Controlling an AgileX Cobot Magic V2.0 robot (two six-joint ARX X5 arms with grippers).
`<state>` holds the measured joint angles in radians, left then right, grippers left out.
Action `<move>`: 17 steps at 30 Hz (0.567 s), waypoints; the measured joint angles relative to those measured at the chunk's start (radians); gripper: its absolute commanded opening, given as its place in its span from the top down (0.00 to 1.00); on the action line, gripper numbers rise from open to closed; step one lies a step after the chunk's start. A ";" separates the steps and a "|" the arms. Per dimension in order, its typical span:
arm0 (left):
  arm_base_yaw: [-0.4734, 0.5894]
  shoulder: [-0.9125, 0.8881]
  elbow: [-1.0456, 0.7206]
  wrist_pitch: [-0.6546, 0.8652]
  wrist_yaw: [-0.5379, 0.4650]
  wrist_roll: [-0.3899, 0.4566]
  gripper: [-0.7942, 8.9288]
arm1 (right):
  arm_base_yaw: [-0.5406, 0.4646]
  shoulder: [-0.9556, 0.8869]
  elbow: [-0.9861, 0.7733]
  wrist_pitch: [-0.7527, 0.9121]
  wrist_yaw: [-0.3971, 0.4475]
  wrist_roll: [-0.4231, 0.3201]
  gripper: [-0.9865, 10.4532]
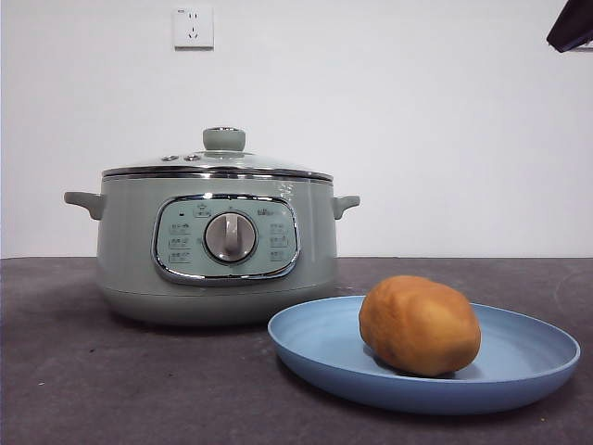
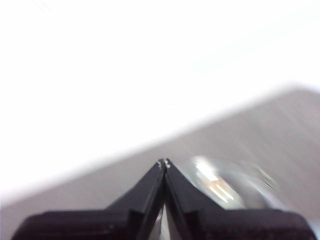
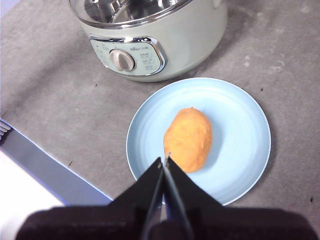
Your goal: Take the potato out from the steamer,put the potato on the plate,close the lid
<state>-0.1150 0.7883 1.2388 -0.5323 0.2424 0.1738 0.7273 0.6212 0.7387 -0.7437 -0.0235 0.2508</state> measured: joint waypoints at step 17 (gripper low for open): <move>0.180 -0.561 -0.903 0.459 -0.060 -0.060 0.92 | 0.000 0.000 0.000 0.000 0.000 0.000 0.91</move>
<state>0.0654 0.2272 0.3363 -0.0734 0.1825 0.1135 0.7273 0.6212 0.7387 -0.7441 -0.0235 0.2508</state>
